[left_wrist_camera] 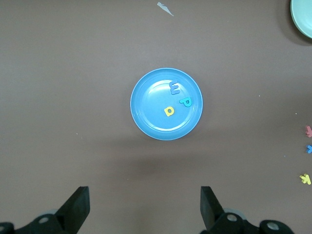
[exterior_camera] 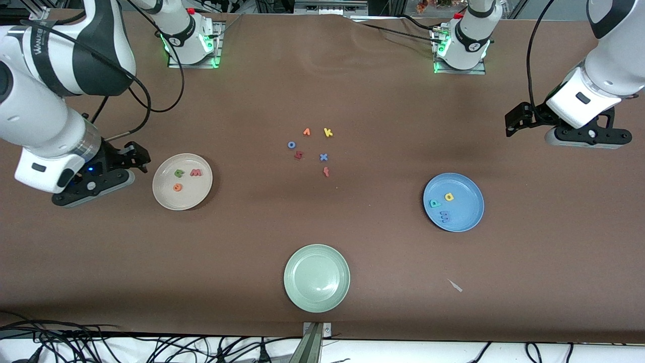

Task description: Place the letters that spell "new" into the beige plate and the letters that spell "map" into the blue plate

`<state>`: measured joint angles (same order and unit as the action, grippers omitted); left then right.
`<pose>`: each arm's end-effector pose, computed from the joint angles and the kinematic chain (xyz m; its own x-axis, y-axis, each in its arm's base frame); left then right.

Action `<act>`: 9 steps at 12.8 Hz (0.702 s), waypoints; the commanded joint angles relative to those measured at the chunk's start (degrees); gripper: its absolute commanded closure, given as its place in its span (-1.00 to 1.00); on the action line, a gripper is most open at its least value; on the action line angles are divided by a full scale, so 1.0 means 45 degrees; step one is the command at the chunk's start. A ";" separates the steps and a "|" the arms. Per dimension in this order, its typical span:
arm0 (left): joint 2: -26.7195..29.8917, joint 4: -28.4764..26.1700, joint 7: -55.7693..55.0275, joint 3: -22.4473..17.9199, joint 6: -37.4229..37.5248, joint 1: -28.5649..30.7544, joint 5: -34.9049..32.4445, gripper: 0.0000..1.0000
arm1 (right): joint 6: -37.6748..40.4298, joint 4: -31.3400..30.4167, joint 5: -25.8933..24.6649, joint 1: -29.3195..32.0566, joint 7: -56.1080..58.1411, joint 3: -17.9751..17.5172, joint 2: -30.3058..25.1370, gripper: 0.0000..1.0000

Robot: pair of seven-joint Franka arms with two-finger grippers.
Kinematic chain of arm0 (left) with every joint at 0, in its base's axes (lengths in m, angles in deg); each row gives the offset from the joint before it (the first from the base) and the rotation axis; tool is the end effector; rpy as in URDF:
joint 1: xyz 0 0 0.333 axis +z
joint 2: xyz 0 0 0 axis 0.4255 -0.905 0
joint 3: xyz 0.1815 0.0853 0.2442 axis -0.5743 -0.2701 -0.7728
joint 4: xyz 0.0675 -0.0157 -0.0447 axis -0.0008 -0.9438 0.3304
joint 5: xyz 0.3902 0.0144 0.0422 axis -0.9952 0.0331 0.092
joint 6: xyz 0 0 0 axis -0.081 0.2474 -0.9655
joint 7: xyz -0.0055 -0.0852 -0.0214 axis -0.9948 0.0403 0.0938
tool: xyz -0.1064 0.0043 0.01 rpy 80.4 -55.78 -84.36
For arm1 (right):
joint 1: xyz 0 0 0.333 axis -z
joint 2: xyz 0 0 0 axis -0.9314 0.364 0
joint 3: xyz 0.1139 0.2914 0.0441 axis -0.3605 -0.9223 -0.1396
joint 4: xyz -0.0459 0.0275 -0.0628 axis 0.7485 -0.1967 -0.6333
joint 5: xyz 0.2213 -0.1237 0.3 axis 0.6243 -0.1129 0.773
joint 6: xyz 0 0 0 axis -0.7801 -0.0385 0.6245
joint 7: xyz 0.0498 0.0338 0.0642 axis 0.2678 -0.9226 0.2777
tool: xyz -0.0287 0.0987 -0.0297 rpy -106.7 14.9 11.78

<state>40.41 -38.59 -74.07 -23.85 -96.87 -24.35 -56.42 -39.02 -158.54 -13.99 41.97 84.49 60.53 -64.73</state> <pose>0.5496 -0.0651 0.5681 0.9983 -0.0503 -0.0295 -0.0505 -0.9987 -0.0035 0.6437 0.0975 0.5371 0.8955 0.4450 -0.0048 0.4425 -0.8892 0.1163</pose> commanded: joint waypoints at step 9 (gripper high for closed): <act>-0.0168 0.0391 0.0219 0.0027 0.0317 -0.0008 0.0030 -1.00 | 0.0510 -0.3003 -0.0098 0.3234 -0.0684 -0.2858 -0.3617 -1.00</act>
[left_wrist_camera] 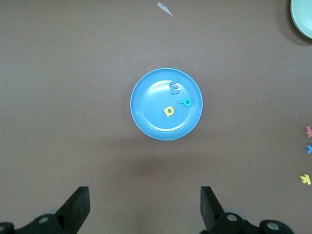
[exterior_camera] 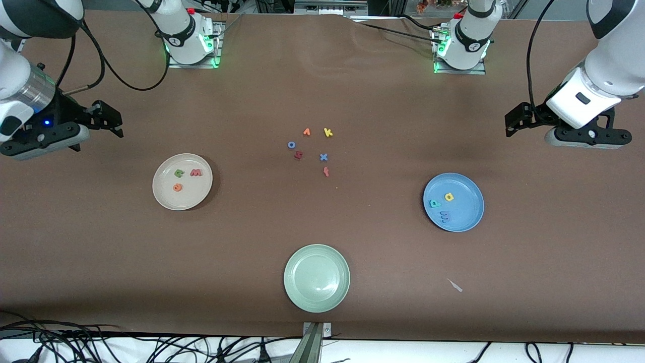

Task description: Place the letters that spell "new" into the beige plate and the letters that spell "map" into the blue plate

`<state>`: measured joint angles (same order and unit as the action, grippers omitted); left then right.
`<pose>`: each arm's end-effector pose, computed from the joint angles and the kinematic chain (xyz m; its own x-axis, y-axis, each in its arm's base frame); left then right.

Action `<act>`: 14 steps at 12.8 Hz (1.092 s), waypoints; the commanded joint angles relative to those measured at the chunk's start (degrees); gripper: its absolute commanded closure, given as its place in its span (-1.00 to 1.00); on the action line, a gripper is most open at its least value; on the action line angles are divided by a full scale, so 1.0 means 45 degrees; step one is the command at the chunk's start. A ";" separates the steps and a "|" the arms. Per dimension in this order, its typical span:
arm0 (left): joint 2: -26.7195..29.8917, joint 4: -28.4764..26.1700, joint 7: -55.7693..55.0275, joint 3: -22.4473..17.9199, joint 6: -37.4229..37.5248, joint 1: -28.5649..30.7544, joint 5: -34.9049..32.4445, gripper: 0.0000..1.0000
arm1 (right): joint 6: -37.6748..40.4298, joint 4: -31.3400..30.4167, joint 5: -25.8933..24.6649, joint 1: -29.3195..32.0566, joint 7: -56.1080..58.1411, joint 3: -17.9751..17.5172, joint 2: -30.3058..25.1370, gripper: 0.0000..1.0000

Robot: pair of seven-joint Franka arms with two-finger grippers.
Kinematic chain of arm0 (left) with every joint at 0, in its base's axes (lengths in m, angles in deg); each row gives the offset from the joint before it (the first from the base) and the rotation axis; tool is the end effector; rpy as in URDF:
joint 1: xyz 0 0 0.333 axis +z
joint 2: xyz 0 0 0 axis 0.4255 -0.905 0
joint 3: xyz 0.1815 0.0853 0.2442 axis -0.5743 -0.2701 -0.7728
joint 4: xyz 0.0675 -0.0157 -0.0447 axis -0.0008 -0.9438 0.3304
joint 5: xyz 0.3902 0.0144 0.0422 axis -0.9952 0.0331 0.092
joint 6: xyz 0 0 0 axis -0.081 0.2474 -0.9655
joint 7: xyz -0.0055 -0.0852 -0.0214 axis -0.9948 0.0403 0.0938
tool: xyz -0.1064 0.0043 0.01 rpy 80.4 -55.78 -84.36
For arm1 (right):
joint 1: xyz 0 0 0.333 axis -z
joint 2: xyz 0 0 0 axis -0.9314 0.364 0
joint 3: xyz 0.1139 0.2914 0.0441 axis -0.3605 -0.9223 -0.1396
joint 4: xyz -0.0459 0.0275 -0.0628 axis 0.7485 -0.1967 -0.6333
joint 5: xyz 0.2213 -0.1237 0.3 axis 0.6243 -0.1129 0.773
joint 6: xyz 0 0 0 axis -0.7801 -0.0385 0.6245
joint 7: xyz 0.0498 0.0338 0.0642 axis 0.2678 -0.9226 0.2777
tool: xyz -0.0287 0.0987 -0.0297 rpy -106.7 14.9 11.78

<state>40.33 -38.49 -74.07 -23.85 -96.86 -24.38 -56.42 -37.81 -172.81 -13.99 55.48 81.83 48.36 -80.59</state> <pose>0.5501 -0.0654 0.5682 0.9983 -0.0509 -0.0293 -0.0510 -0.9987 -0.0033 0.5701 0.0458 0.5743 0.9303 0.3662 0.0192 0.3659 -0.9305 0.0160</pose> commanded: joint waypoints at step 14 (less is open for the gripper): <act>-0.0130 0.0371 0.0199 0.0417 0.0356 0.0115 0.0030 -1.00 | 0.0746 0.0835 -0.0058 0.0232 -0.0053 0.0451 -0.0170 -1.00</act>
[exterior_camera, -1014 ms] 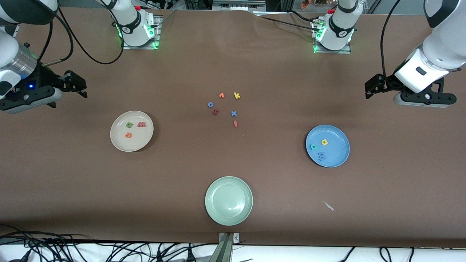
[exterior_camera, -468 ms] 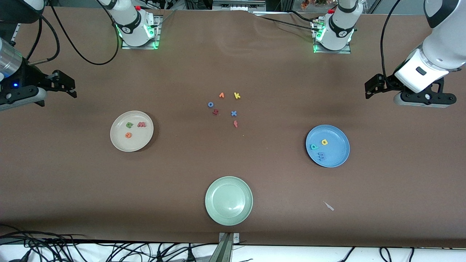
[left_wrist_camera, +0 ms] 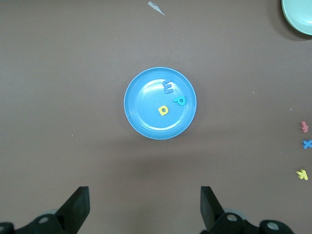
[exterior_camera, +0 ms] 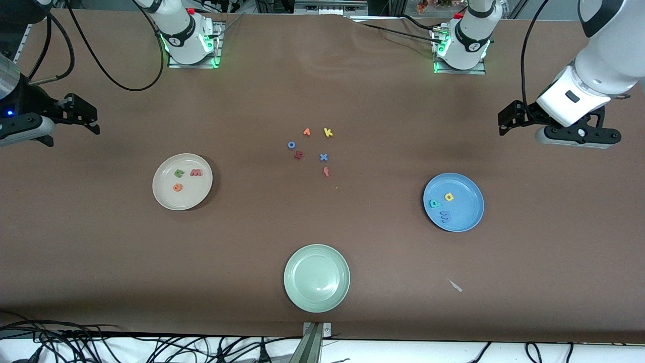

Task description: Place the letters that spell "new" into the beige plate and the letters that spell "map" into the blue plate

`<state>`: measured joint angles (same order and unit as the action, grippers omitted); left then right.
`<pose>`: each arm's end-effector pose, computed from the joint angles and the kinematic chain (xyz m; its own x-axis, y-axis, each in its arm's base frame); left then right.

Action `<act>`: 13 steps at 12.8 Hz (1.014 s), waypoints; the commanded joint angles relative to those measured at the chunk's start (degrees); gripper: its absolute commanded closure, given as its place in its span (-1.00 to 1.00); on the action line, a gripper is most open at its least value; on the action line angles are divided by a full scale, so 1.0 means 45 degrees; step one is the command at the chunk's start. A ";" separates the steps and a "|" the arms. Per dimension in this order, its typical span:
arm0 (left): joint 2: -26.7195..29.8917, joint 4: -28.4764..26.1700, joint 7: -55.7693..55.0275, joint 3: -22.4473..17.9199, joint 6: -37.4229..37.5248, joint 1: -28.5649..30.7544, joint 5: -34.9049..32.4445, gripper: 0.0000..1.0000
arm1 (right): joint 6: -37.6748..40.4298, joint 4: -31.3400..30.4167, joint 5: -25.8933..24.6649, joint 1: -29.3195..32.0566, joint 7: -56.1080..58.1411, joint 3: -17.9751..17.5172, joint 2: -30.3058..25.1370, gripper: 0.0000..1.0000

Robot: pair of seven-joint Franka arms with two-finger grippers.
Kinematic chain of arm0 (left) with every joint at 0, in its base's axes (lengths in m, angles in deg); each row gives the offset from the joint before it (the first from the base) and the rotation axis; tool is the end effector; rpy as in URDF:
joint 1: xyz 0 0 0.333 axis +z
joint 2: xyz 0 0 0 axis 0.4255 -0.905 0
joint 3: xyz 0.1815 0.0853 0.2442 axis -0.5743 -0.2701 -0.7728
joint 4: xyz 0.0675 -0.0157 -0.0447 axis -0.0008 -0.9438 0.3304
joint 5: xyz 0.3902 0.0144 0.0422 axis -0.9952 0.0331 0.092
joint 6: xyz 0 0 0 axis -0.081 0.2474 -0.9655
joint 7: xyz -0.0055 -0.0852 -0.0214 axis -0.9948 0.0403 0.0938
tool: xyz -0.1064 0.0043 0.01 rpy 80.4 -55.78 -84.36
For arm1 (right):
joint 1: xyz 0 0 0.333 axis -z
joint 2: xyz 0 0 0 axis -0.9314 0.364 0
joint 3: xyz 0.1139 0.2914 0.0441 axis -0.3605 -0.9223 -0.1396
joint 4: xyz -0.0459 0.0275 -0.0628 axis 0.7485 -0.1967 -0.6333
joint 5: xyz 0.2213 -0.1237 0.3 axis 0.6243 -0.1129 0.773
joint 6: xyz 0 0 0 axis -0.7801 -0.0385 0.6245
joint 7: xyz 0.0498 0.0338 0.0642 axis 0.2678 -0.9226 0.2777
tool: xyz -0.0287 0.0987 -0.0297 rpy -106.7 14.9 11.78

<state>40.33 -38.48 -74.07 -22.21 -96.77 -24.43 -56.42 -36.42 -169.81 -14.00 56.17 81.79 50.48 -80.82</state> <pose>0.5477 -0.0817 0.5681 0.9963 -0.0803 -0.0307 -0.0804 -0.9968 -0.0038 0.5712 0.0179 0.5997 0.9463 0.3194 0.0499 0.3185 -0.9476 0.0256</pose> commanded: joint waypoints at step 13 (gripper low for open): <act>-0.0129 0.0388 0.0142 0.0053 0.0492 0.0068 0.0011 -1.00 | 0.0362 0.0187 0.0510 0.0078 -0.0025 0.0392 0.0017 -1.00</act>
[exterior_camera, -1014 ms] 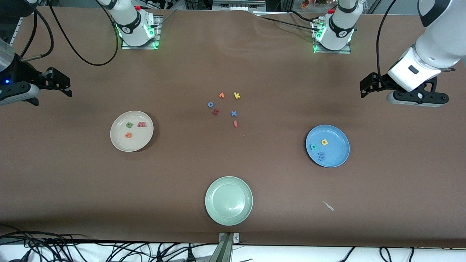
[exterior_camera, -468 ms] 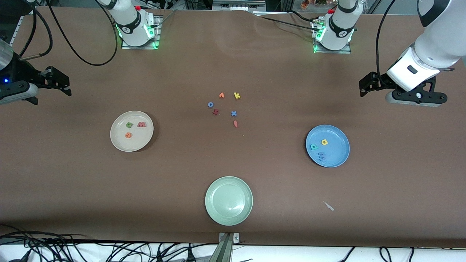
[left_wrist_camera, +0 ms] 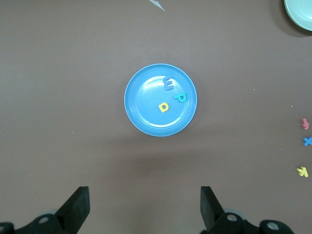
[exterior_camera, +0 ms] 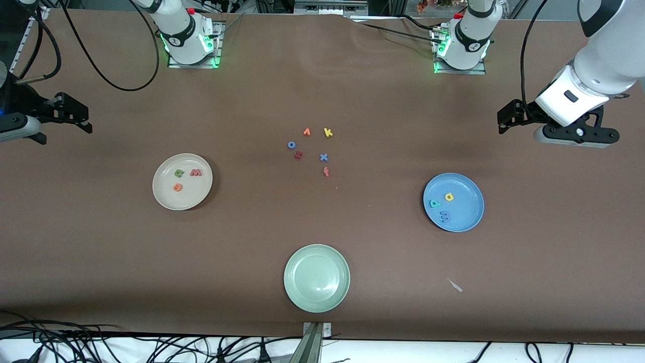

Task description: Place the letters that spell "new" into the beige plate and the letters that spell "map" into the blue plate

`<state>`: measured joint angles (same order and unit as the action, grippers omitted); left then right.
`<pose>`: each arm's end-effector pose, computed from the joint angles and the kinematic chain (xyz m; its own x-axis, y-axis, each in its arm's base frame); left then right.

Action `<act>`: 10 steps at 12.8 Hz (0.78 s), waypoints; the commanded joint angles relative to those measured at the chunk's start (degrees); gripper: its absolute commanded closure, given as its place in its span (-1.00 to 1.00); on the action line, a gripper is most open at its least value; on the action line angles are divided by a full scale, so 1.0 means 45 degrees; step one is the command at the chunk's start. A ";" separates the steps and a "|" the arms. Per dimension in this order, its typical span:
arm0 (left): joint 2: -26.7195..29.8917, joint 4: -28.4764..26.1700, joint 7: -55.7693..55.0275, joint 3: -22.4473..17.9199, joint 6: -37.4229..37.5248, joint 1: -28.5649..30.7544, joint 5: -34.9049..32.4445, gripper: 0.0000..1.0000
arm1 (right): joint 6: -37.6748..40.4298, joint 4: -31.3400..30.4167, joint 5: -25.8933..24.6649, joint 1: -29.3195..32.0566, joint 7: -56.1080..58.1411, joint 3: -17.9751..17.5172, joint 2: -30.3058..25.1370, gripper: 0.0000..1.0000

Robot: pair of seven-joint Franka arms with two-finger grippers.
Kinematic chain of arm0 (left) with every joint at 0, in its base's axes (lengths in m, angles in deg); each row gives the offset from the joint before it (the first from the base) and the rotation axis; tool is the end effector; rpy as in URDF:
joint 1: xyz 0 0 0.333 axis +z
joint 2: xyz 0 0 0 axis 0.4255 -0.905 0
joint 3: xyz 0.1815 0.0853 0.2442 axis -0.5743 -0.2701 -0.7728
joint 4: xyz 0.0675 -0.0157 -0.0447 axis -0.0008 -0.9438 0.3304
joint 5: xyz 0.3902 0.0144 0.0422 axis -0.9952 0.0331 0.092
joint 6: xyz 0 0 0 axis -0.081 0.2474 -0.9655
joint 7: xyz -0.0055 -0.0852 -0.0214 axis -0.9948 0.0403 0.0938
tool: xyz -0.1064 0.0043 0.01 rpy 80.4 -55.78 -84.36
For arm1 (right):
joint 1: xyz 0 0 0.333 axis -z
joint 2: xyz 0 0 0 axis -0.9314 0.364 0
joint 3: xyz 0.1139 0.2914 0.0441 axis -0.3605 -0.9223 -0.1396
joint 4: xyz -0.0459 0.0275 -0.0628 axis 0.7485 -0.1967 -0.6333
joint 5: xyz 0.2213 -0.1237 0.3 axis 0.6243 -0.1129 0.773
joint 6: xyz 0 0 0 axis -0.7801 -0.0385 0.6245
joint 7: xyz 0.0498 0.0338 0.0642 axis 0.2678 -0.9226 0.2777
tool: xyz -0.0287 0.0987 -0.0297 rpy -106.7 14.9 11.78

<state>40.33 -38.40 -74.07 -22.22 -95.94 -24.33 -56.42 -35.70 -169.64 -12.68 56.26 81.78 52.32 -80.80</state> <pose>0.5464 -0.0804 0.5676 0.9960 -0.0783 -0.0438 -0.0785 -0.9969 -0.0047 0.5704 0.0011 0.5998 0.9575 0.2846 0.0470 0.2848 -0.9586 0.0015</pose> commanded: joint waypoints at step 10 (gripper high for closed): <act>-0.0129 0.0389 0.0141 0.0095 0.0306 0.0026 -0.0028 -1.00 | 0.0103 0.0150 0.0198 0.0058 -0.0022 -0.0037 0.0071 -1.00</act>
<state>40.33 -38.30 -74.07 -22.13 -95.92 -24.35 -56.42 -35.66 -169.64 -12.64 56.26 81.78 52.31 -80.70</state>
